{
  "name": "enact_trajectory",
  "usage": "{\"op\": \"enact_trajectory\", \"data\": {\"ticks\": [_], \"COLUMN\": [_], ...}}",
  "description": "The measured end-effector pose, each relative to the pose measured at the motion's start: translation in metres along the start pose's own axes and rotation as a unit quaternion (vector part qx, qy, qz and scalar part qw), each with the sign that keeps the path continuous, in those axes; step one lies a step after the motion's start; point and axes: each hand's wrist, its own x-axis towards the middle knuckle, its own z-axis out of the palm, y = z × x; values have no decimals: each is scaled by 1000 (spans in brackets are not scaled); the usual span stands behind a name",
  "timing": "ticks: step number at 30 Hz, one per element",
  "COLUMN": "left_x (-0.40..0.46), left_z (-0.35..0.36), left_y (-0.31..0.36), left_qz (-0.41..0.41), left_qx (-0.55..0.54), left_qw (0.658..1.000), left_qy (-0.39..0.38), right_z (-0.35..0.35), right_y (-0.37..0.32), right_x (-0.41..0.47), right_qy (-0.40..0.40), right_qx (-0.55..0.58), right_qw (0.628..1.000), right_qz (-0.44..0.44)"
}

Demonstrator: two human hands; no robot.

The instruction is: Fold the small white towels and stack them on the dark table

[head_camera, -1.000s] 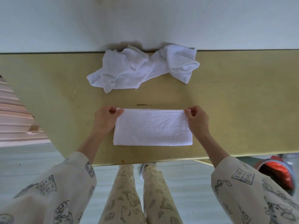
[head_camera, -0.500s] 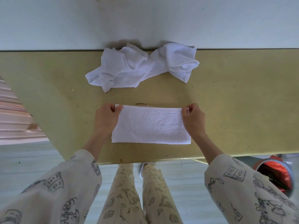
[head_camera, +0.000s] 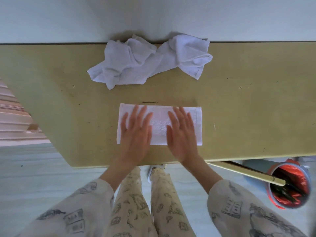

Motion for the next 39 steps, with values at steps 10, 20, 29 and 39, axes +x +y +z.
{"op": "enact_trajectory", "data": {"ticks": [10, 20, 29, 39], "left_x": [-10, -12, 59, 79], "left_z": [24, 8, 0, 4], "left_y": [-40, -52, -22, -9], "left_qz": [-32, -60, 24, -21], "left_qx": [65, 60, -12, -111], "left_qw": [994, 989, 999, 991], "left_qy": [-83, -119, 23, -67], "right_z": [14, 11, -4, 3], "right_y": [38, 38, 29, 30], "right_x": [-9, -5, 58, 70], "right_qy": [-97, -141, 23, -25], "right_qx": [-134, -151, -108, -68], "right_qw": [986, 978, 994, 997], "right_qz": [2, 10, -5, 1]}}
